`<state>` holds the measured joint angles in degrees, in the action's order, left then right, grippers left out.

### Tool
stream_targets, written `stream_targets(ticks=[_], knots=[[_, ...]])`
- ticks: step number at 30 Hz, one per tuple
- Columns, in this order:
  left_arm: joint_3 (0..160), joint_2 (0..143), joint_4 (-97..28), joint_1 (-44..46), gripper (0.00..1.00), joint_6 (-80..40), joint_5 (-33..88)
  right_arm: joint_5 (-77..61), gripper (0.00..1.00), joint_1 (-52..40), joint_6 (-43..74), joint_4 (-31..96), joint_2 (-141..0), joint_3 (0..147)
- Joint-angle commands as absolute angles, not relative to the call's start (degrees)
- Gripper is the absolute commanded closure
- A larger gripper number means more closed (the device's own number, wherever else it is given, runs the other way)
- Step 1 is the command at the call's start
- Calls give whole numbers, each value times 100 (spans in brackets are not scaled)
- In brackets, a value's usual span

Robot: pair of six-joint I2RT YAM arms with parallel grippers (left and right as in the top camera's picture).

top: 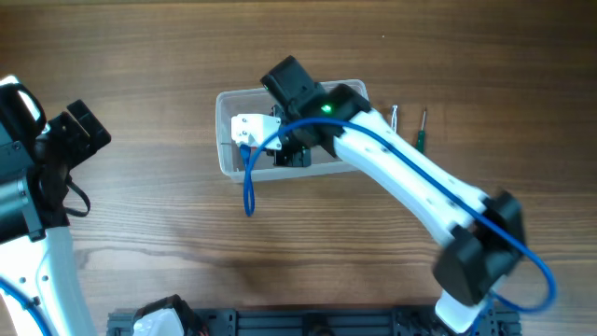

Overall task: Pack container
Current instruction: 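Place the red screwdriver into the container and open the right gripper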

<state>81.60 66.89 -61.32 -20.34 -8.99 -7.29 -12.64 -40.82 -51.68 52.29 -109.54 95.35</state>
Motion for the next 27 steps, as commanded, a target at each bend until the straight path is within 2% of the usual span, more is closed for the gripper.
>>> stream_targets(ticks=[1,8,11,18,19,20,22,24,27], knots=[[8173,6652,-6114,-2064,0,-967,-760,-1024,96,-3804,-5699,4893,-11611,9511],[8173,6652,-6114,-2064,0,-967,-760,-1068,96,-3677,-5697,4434,-12302,9511],[8173,6652,-6114,-2064,0,-967,-760,-1555,95,-3677,-5708,4375,-12363,9511],[8173,6652,-6114,-2064,0,-967,-760,-1337,95,-3677,-6025,4456,-12366,9511],[8173,6652,-6114,-2064,0,-967,-760,-1256,94,-3677,-6023,4458,-12363,9511],[8173,6652,-6114,-2064,0,-967,-760,-1114,83,-3677,-5990,4453,-12363,9513],[8173,6652,-6114,-2064,0,-967,-760,-838,77,-3677,-5721,4416,-12346,9550],[8173,6652,-6114,-2064,0,-967,-760,-316,58,-3677,-4748,4281,-12210,9697],[8173,6652,-6114,-2064,0,-967,-760,34,58,-3667,-4018,4311,-11760,9979]])
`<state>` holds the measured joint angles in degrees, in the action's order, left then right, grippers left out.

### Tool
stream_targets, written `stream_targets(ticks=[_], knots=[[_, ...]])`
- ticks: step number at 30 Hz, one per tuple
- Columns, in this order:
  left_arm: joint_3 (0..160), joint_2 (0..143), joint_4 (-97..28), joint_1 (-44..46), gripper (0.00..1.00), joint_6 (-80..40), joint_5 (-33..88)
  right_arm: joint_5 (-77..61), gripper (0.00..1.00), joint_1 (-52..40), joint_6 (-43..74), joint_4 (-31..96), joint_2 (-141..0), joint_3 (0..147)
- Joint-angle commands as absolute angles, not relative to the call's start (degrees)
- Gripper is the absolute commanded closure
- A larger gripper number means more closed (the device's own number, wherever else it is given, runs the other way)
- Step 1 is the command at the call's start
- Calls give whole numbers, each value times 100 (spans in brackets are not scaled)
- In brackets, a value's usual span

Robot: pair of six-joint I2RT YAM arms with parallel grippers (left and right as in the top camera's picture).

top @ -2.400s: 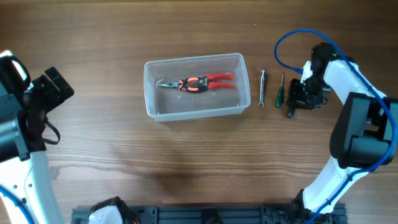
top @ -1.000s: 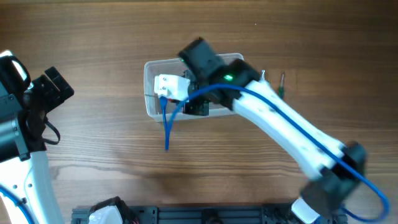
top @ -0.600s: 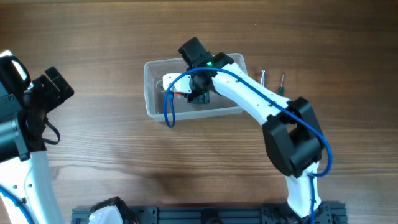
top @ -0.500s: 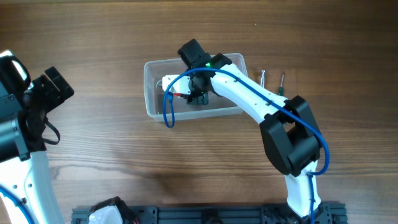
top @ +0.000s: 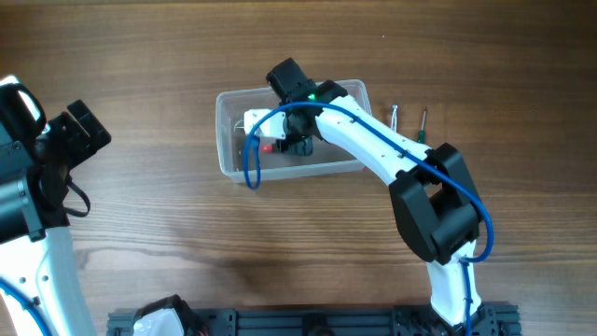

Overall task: Pack container
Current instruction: 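Place the red screwdriver into the container and open the right gripper, then grasp the green screwdriver with the right gripper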

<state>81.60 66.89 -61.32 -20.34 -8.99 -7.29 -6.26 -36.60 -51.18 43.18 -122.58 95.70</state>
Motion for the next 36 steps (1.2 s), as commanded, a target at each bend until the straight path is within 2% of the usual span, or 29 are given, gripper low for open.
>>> stream_targets(ticks=[1,7,10,13,14,17,20,27,29,36], knots=[[8173,6652,-6114,-2064,0,-967,-760,99,57,-3667,-3822,4316,-11555,10073],[8173,6652,-6114,-2064,0,-967,-760,217,57,-3411,-2403,4357,-9631,10361],[8173,6652,-6114,-2064,0,-967,-760,213,63,-2486,-1083,4646,-8770,10361],[8173,6652,-6114,-2064,0,-967,-760,84,58,-1225,1,5389,-8560,10359],[8173,6652,-6114,-2064,0,-967,-760,89,52,-888,165,5594,-8602,10324],[8173,6652,-6114,-2064,0,-967,-760,82,50,-38,814,6034,-8823,9955],[8173,6652,-6114,-2064,0,-967,-760,-233,46,351,1240,6184,-9190,9424],[8173,6652,-6114,-2064,0,-967,-760,-650,48,403,1369,6016,-10471,8497],[8173,6652,-6114,-2064,0,-967,-760,-650,51,399,1361,6016,-10940,8462],[8173,6652,-6114,-2064,0,-967,-760,-672,52,336,1120,5822,-11915,8462]])
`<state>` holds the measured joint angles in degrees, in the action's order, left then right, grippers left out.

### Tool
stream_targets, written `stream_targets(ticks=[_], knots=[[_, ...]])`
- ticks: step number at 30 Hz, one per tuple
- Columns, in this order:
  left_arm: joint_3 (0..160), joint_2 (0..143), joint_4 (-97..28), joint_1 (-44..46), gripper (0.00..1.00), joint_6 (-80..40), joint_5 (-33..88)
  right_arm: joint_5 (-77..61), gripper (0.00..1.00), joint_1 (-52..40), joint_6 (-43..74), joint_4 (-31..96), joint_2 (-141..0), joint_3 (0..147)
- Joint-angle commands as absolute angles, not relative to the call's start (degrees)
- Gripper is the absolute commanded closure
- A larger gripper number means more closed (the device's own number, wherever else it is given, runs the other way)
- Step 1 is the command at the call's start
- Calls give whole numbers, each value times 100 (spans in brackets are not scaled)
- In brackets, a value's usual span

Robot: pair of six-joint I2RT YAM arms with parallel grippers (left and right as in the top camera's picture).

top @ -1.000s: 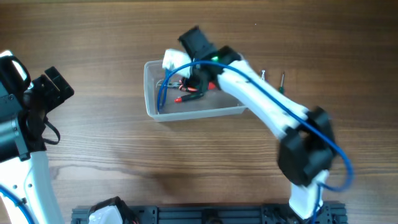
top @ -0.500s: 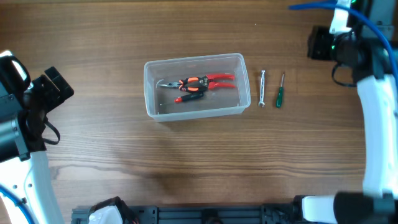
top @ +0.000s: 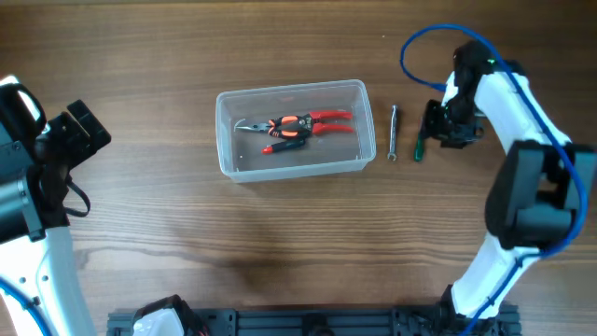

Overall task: Pack container
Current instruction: 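Grasp the green screwdriver with the right gripper, then place the green screwdriver into the container and release it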

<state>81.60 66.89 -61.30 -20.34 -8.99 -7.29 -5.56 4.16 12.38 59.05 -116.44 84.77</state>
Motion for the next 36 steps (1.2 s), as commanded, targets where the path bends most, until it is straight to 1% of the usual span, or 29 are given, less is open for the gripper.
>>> stream_targets(ticks=[1,3,4,6,7,16,17,18,19,24,28,30,33,35,36], knots=[[8173,6652,-6114,-2064,0,-967,-760,-670,52,305,1037,5774,-11979,8462],[8173,6652,-6114,-2064,0,-967,-760,-646,53,246,1033,5686,-12057,8462],[8173,6652,-6114,-2064,0,-967,-760,-644,57,224,1050,5642,-12079,8462],[8173,6652,-6114,-2064,0,-967,-760,-644,67,220,1072,5572,-12103,8462],[8173,6652,-6114,-2064,0,-967,-760,-644,68,220,1072,5553,-12123,8462],[8173,6652,-6114,-2064,0,-967,-760,-495,71,220,1096,5568,-12339,8462],[8173,6652,-6114,-2064,0,-967,-760,-495,77,220,1105,5568,-12339,8462],[8173,6652,-6114,-2064,0,-967,-760,-495,89,220,1107,5570,-12339,8462],[8173,6652,-6114,-2064,0,-967,-760,-517,96,220,1111,5572,-12339,8462],[8173,6652,-6114,-2064,0,-967,-760,-648,96,222,1048,5835,-12090,8661],[8173,6652,-6114,-2064,0,-967,-760,-738,96,207,1020,6097,-11048,9253],[8173,6652,-6114,-2064,0,-967,-760,-1269,96,75,777,6173,-10265,9684],[8173,6652,-6114,-2064,0,-967,-760,-2027,96,-379,126,6020,-9273,10003],[8173,6652,-6114,-2064,0,-967,-760,-2381,96,-921,-609,5870,-8707,10018],[8173,6652,-6114,-2064,0,-967,-760,-2528,96,-1282,-1192,5854,-8506,10018]])
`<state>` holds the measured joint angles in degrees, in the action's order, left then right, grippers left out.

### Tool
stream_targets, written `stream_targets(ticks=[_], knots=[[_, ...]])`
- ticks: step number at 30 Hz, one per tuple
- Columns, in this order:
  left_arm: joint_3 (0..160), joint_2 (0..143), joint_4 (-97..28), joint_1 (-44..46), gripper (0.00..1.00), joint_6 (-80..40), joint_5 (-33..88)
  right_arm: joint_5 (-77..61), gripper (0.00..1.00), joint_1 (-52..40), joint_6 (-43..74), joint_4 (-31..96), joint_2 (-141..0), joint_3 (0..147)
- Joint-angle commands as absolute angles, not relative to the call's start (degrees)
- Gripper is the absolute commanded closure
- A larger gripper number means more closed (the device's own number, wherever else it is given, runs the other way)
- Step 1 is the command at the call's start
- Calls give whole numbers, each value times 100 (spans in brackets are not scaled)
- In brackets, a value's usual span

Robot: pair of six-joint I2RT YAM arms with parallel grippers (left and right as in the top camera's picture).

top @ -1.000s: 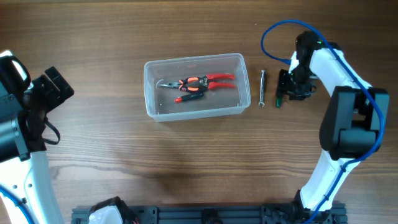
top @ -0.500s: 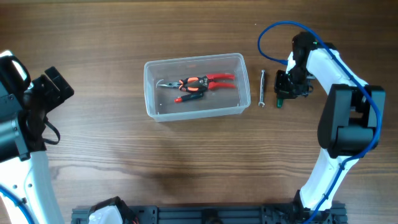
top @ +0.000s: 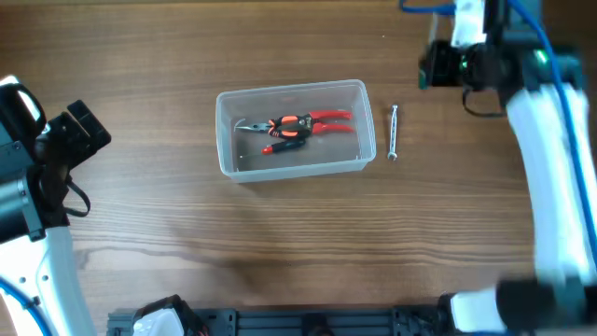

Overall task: Pack container
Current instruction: 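Place the green screwdriver into the container and release it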

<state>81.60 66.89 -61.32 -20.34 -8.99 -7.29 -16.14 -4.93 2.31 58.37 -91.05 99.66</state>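
A clear plastic container (top: pixel 233 154) stands mid-table. In it lie red-handled pliers (top: pixel 312 120) and a small red-and-black tool (top: pixel 280 144). A slim silver tool (top: pixel 393 133) rests on the wood just right of the container. My right gripper (top: pixel 431 69) is raised at the far right, above and beyond the silver tool. It is shut on a dark green screwdriver (top: pixel 422 77), of which only a short end shows. My left gripper (top: pixel 84 131) hangs at the left edge, far from the container, with nothing near it; its jaw state is unclear from above.
The black base rail (top: pixel 308 322) runs along the front edge, with a white object (top: pixel 159 317) at its left end. The right arm's blue cable (top: pixel 560 56) loops over the far right corner.
The right gripper was low at the green screwdriver on the table beside the silver tool. Now it is raised farther back, and the screwdriver is off the table in its grip. The left arm is unchanged.
The right gripper was inside the container, hiding its contents. Then it was still there with a red tool showing beneath it. Later it was at the green screwdriver right of the container, pliers left in the box. Now it holds the screwdriver aloft.
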Motion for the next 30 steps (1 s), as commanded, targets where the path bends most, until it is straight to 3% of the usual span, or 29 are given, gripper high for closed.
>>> stream_targets(ticks=[1,6,12,18,28,29,30], knots=[[8173,6652,-6114,-2064,0,-967,-760,-2604,96,-1675,-1826,5894,-8366,10016],[8173,6652,-6114,-2064,0,-967,-760,-2591,96,-3242,-4370,6263,-8453,9845],[8173,6652,-6114,-2064,0,-967,-760,-2099,96,-3706,-6112,6213,-9675,9614],[8173,6652,-6114,-2064,0,-967,-760,-598,96,-3699,-6130,5806,-11203,9614],[8173,6652,-6114,-2064,0,-967,-760,-666,95,-3667,-5483,5343,-12562,9614],[8173,6652,-6114,-2064,0,-967,-760,-698,86,-3671,-5459,5306,-12562,9614],[8173,6652,-6114,-2064,0,-967,-760,-701,59,-3680,-5297,5234,-12562,9614]])
